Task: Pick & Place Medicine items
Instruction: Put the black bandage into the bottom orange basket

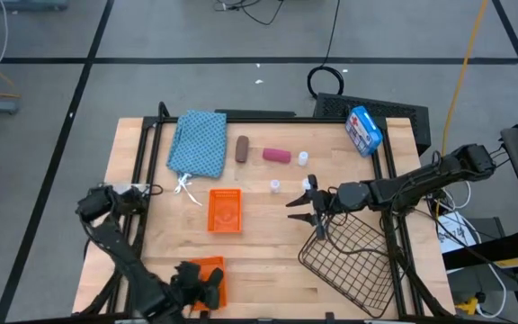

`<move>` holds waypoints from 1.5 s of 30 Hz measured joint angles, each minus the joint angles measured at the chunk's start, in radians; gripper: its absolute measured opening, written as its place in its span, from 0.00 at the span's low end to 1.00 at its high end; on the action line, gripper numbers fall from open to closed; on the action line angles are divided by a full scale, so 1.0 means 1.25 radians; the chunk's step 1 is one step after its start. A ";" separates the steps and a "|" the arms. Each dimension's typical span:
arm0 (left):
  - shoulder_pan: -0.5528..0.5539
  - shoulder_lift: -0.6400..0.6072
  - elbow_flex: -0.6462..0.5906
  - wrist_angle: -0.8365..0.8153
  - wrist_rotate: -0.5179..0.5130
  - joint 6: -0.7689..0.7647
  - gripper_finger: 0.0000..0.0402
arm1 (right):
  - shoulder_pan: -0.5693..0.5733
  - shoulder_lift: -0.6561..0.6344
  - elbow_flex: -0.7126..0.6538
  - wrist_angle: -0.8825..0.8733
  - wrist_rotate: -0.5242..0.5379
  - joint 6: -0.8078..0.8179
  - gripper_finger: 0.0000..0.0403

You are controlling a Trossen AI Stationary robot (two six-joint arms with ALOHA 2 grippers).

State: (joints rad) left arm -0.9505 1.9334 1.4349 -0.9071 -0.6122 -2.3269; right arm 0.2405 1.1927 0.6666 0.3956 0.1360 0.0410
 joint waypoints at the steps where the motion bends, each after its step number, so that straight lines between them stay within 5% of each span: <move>1: 0.010 0.006 0.000 -0.007 0.014 -0.008 0.19 | 0.000 0.000 0.000 0.003 -0.001 0.000 0.32; 20: 0.071 0.024 -0.001 -0.014 0.134 0.065 0.22 | 0.004 0.000 0.000 0.016 -0.004 -0.009 0.32; 34: 0.075 0.024 -0.001 -0.013 0.113 0.080 0.64 | 0.004 0.000 0.000 0.016 -0.004 -0.006 0.32; 45: 0.075 -0.026 -0.001 -0.042 0.017 0.130 0.73 | 0.004 0.000 0.000 0.016 -0.005 -0.006 0.32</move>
State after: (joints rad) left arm -0.8571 1.9011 1.4342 -0.9593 -0.5915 -2.1647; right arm 0.2451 1.1927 0.6666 0.4152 0.1303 0.0334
